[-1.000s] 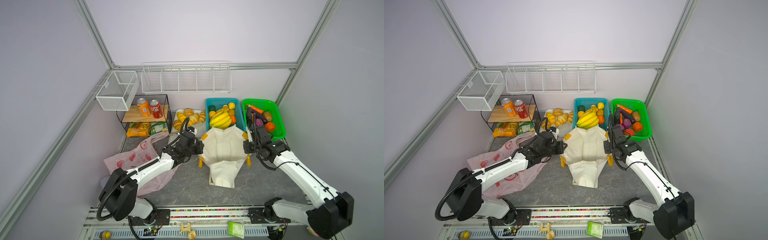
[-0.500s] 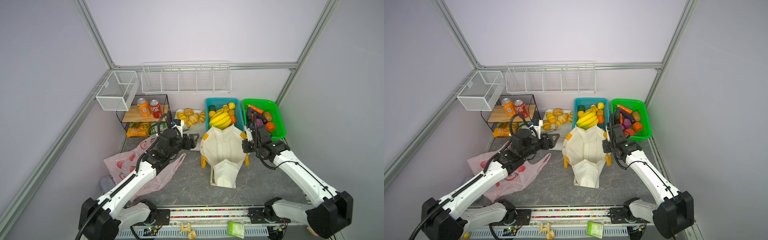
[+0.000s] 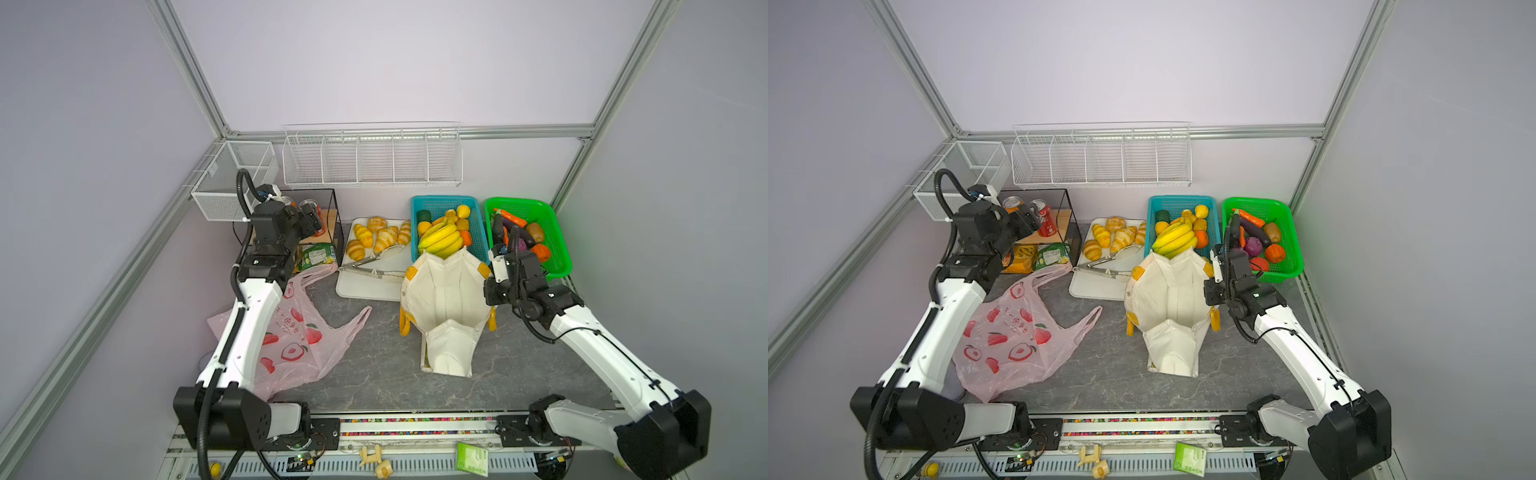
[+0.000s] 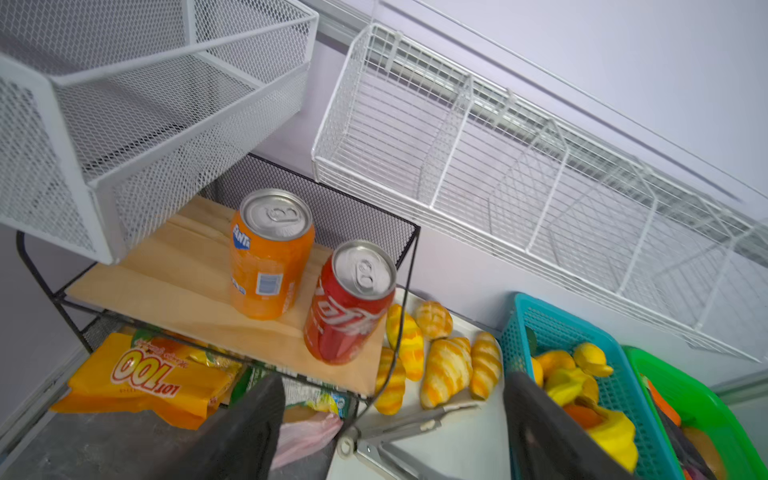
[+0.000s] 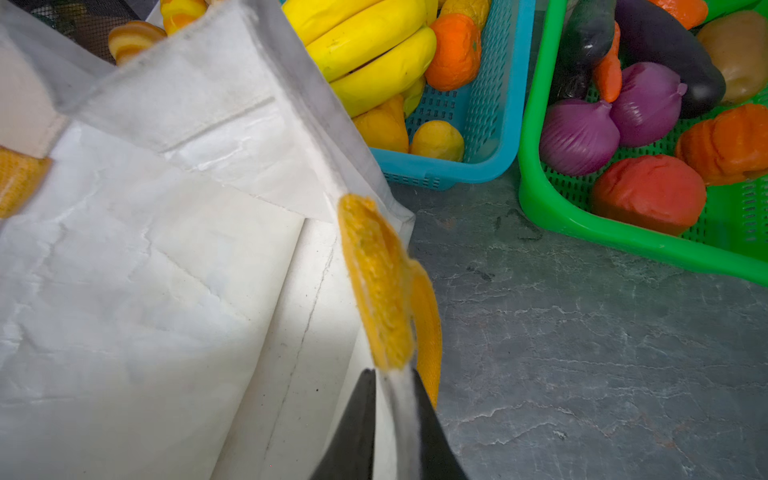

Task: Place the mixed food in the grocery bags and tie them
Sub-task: 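Grasp the red Coca-Cola can with the left gripper while the right holds the tote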

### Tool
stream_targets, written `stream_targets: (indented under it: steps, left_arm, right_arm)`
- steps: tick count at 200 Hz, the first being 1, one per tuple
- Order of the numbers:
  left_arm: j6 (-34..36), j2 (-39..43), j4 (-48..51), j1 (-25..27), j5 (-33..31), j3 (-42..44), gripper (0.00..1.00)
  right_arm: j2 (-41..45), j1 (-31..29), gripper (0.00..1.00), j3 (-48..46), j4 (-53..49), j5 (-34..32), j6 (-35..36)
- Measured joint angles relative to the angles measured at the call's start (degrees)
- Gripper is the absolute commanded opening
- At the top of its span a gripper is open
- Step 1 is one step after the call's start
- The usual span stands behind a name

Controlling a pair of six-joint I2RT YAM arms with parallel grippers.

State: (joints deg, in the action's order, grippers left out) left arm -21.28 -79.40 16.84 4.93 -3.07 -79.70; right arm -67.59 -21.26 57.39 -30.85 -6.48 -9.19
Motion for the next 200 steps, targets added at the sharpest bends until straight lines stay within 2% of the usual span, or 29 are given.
stream_targets:
  steps: [36,78,113,152,200]
  left_arm:
    - [3.4,-11.6,6.6,-0.8,0.3,-11.0,0.83]
    - [6.2,-20.4,12.7,-0.8,-0.1,-20.2,0.84]
    - [7.6,-24.7,15.5,-0.8,-0.1,-25.2,0.84]
    - [8.7,-28.7,18.1,-0.8,-0.1,-29.9,0.77]
    - [9.9,-33.9,20.4,-0.8,0.0,-35.7,0.76]
  right_arm:
    - [0.2,0.4,0.18,-0.3,1.2,1.7,0.0]
    - [0.7,0.6,0.18,-0.7,1.5,2.3,0.0]
    - [0.7,0.7,0.18,-0.7,1.6,2.9,0.0]
    - [0.7,0.8,0.18,-0.7,1.7,3.1,0.0]
    - [0.7,0.9,0.18,-0.7,1.8,3.1,0.0]
